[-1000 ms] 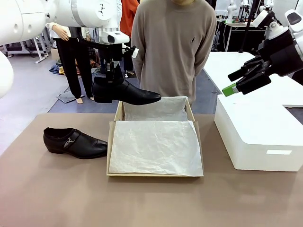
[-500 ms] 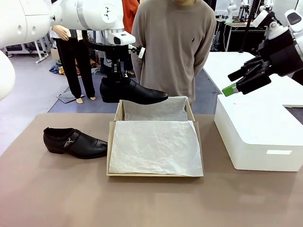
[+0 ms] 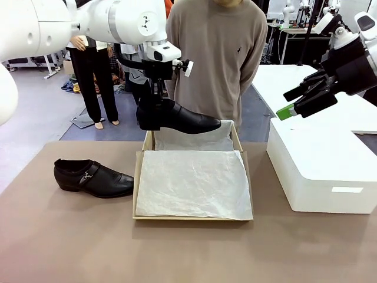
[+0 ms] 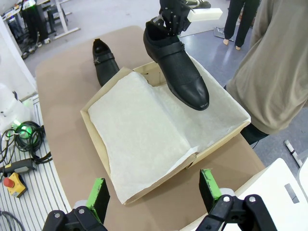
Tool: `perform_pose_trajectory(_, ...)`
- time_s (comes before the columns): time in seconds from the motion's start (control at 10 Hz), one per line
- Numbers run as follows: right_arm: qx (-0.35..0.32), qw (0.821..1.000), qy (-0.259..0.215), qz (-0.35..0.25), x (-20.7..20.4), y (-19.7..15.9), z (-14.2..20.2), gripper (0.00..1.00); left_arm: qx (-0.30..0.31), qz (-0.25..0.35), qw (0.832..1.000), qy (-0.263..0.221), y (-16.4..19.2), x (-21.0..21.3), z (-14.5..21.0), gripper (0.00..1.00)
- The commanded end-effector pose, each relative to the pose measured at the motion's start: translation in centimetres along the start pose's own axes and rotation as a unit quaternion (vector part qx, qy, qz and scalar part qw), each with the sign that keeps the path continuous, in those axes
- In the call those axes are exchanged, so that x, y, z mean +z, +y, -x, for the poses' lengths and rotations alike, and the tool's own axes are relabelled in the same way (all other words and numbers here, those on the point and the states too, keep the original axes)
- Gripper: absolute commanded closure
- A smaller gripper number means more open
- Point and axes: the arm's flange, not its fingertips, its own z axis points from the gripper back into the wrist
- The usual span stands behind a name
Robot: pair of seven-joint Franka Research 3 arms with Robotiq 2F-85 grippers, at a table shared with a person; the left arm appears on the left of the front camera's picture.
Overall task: Pack the shoes into the box.
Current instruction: Place one shoe of the Shoes into the Shoes Box.
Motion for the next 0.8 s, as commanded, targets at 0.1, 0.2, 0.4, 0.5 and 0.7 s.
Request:
perform_pose_trajectory(0.1,0.005,1.000,-0.010,-0.006,0.0,-0.1,-0.1,0.00,-0.010,-0.001,1.000,0.001,0.2,-1.2,-1.2,1.00)
perform_pose_trajectory(0.2,0.005,1.000,-0.010,-0.006,0.0,-0.1,-0.1,0.00,-0.011,0.003,1.000,-0.001,0.6,-1.6,-1.6,1.00)
perform_pose_trajectory(0.4,0.005,1.000,-0.010,-0.006,0.0,-0.1,-0.1,0.00,-0.010,0.002,1.000,0.004,1.4,-2.4,-2.3,1.00)
perform_pose_trajectory(0.5,0.005,1.000,-0.010,-0.006,0.0,-0.1,-0.1,0.00,-0.004,0.002,1.000,0.008,1.7,-2.9,-2.5,1.00)
perform_pose_trajectory(0.7,0.005,1.000,-0.010,-0.006,0.0,-0.1,-0.1,0.00,0.006,0.005,1.000,0.003,2.4,-3.8,-3.0,1.00)
